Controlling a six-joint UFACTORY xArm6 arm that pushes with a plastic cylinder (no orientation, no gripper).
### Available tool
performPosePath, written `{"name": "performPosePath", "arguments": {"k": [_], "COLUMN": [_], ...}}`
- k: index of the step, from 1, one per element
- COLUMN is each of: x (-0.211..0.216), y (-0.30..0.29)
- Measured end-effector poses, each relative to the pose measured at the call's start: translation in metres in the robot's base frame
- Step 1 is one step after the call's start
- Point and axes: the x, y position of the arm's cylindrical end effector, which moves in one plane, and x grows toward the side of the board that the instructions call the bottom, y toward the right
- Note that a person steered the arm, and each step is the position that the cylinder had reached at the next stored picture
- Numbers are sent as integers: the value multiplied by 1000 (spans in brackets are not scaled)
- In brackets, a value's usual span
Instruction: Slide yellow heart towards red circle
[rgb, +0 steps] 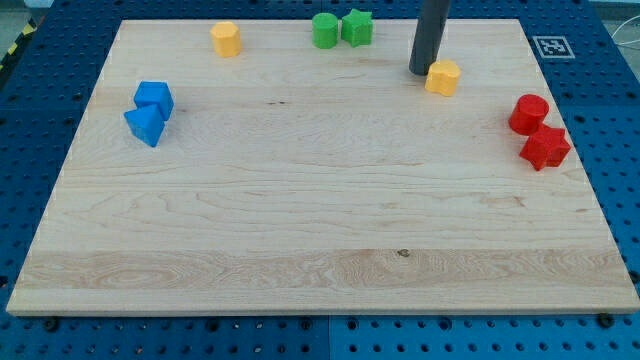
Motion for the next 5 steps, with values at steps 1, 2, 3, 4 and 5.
{"name": "performPosePath", "arguments": {"k": [1, 2, 3, 4, 5], "x": [0, 0, 7, 20, 23], "y": [11, 16, -7, -11, 12]}}
